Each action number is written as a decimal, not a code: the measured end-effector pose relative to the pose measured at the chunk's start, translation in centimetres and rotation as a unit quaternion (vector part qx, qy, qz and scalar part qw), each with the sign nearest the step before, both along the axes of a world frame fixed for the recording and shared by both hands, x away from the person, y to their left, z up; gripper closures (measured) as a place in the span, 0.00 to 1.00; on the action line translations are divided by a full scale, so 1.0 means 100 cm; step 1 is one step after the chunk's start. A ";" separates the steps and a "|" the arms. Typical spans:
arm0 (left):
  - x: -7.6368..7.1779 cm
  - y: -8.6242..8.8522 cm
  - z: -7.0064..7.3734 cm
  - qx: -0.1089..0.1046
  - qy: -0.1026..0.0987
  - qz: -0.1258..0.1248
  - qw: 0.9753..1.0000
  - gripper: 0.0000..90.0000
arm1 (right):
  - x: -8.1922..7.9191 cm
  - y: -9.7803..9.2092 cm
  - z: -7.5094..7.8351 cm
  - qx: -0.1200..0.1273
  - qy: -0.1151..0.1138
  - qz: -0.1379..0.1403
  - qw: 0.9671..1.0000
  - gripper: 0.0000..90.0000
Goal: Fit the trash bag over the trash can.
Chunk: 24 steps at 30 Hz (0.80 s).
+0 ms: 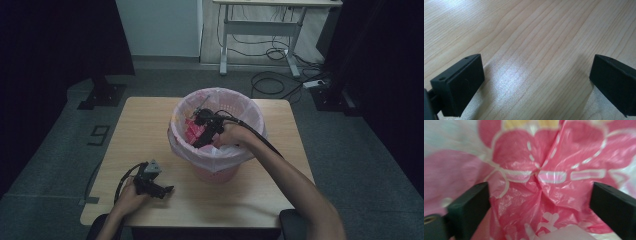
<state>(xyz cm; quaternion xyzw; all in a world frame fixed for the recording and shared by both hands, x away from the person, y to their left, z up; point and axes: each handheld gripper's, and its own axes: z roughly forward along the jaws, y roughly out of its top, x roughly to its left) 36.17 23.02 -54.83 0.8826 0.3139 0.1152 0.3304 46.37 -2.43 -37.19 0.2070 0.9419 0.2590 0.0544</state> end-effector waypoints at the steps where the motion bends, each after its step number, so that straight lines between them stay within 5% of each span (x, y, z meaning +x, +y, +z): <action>1: 0.000 0.000 0.000 0.000 0.000 0.000 1.000 0.00 | -0.001 -0.002 0.004 0.006 -0.004 0.001 1.000 0.13; 17: 0.000 0.000 0.000 0.000 0.000 0.002 1.000 0.00 | -0.008 -0.044 0.055 0.047 -0.060 -0.009 0.997 0.14; 24: 0.000 0.000 0.000 -0.001 0.000 0.002 1.000 0.00 | -0.011 -0.064 0.072 0.066 -0.084 -0.024 0.994 0.05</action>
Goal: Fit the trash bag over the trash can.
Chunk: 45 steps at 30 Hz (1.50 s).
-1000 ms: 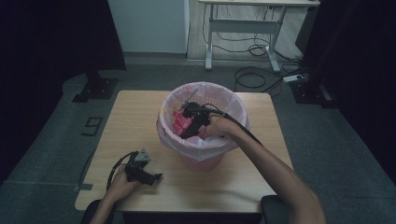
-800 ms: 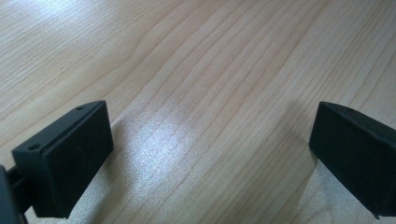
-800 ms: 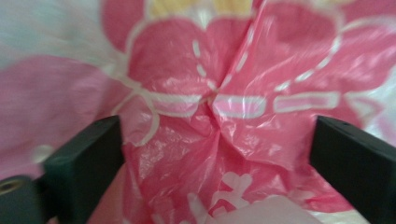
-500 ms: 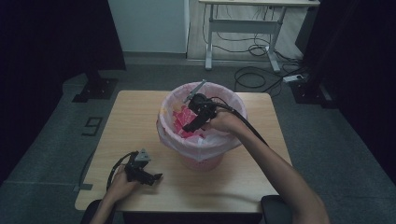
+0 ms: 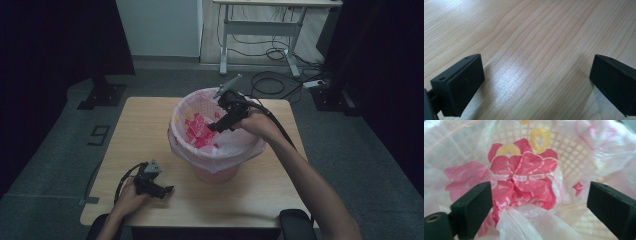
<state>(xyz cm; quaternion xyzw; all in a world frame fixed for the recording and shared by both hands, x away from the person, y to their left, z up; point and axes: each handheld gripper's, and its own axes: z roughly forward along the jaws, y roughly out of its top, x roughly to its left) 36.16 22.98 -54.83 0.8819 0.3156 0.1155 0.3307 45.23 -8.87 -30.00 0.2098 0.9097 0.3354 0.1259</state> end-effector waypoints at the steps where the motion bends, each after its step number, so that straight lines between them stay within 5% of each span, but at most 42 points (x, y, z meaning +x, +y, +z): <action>1: 0.000 0.000 0.000 0.000 0.000 0.000 1.000 0.00 | 0.000 -0.003 0.002 0.001 -0.002 -0.002 1.000 0.05; 21: 0.000 0.000 0.000 0.000 0.000 0.001 1.000 0.00 | -0.006 -0.061 0.007 0.015 -0.004 -0.045 0.999 0.02; 31: 0.000 0.000 0.000 0.000 0.000 0.002 1.000 0.00 | -0.011 -0.095 0.007 0.051 0.012 -0.075 0.996 0.02; 45: 0.000 0.000 0.000 0.000 0.000 0.002 1.000 0.00 | -0.019 -0.133 0.006 0.074 -0.004 -0.095 0.993 0.01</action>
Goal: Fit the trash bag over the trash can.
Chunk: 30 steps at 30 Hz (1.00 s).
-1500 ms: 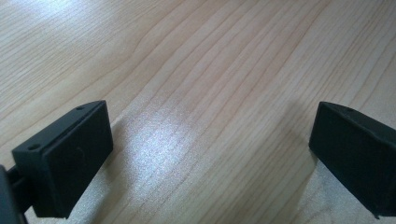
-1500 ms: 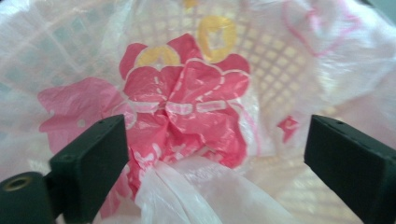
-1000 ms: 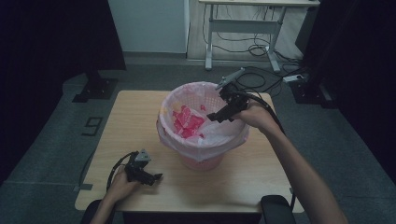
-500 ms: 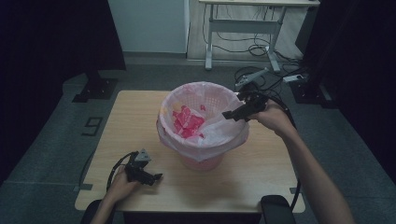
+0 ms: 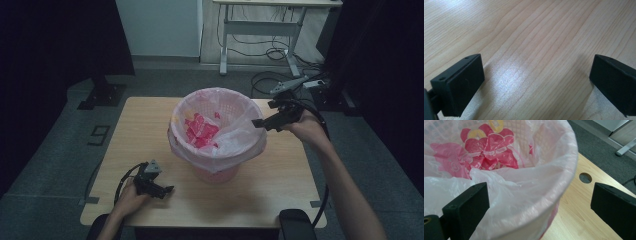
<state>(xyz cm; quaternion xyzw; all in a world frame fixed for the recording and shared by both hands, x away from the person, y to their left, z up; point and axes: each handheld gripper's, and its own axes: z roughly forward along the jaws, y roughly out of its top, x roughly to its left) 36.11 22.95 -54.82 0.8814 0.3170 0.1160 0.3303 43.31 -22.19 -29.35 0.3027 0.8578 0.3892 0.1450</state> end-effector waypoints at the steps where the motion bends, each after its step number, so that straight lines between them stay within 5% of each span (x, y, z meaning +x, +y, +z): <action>1: 0.000 0.000 0.000 0.000 0.000 0.000 1.000 0.00 | -0.001 -0.003 0.000 0.000 -0.001 -0.004 1.000 0.01; 18: 0.000 0.000 0.000 0.000 0.000 0.000 1.000 0.00 | -0.016 -0.045 -0.017 0.005 -0.005 -0.040 0.999 0.01; 30: 0.000 0.000 0.000 0.001 0.001 0.000 1.000 0.00 | -0.019 -0.067 -0.048 0.012 0.004 -0.071 0.997 0.01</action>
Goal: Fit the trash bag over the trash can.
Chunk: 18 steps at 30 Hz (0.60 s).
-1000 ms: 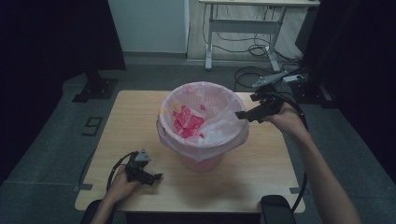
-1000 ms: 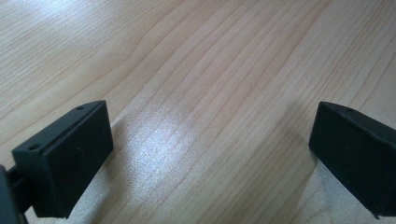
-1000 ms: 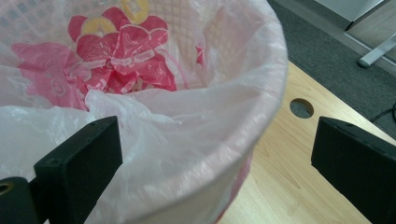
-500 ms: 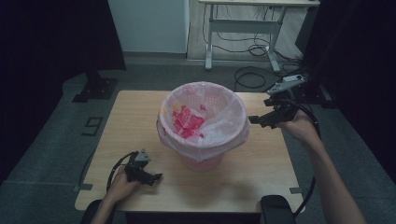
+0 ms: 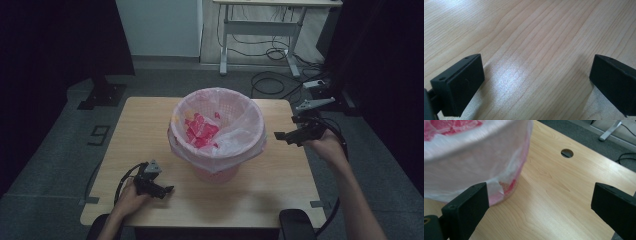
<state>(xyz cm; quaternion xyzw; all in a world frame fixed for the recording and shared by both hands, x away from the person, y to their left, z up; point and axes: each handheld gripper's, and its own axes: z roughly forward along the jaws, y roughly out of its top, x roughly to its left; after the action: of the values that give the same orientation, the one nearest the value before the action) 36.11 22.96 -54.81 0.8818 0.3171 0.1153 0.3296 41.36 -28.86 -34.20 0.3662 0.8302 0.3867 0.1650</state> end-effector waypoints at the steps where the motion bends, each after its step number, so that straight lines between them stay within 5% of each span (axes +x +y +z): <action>1: 0.000 0.000 0.000 0.000 0.000 0.000 1.000 0.00 | 0.000 -0.001 -0.003 0.001 0.002 -0.001 1.000 0.01; 18: 0.000 0.000 0.000 -0.002 -0.001 0.002 1.000 0.00 | 0.004 0.001 -0.051 0.004 0.016 -0.008 1.000 0.01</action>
<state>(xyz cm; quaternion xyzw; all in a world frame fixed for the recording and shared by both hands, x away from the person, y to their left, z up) 36.09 22.94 -54.82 0.8806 0.3185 0.1158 0.3312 41.72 -28.76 -39.32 0.3790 0.8284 0.3827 0.1536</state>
